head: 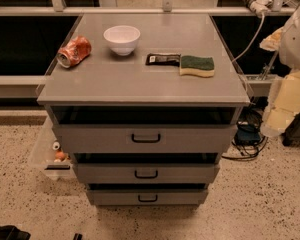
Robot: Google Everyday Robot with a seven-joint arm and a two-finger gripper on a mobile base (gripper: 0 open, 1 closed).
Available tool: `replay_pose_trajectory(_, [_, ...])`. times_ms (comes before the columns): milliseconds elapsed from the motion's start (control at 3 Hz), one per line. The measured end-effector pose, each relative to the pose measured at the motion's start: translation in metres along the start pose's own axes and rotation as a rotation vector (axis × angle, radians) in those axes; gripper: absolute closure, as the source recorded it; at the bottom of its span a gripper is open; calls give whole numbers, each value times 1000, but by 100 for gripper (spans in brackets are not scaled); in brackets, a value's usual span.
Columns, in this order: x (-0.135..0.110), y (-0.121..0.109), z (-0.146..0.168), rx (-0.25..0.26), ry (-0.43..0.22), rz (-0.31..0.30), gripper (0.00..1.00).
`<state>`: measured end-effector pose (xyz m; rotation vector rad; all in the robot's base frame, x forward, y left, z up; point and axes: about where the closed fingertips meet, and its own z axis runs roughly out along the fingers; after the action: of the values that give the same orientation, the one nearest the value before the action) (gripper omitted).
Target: Open middle drawer
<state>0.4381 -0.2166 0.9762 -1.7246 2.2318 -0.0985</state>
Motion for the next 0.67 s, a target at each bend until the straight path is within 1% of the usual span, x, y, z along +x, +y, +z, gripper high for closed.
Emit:
replay_pose_trajectory(333, [0,0,0,0,0,0,0])
replay_pose_trajectory(667, [2,0,3,23,-23,2,0])
